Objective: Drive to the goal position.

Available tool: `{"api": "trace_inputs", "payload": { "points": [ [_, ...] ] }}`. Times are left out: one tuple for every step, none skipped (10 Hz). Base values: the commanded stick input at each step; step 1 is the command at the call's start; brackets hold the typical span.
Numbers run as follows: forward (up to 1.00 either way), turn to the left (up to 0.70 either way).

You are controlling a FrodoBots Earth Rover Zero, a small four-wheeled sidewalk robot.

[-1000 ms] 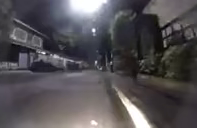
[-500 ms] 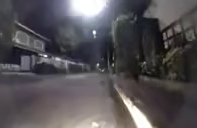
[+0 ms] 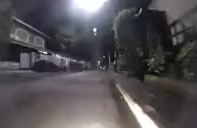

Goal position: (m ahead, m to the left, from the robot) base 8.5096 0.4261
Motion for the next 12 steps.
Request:
{"api": "trace_inputs", "payload": {
  "points": [
    [0.7, 0.0],
    [0.7, 0.0],
    [0.7, 0.0],
    [0.7, 0.0],
    [0.7, 0.0],
    [0.7, 0.0],
    [0.7, 0.0],
    [0.7, 0.0],
    [0.7, 0.0],
    [0.7, 0.0],
    [0.7, 0.0],
    [0.7, 0.0]
  ]
}}
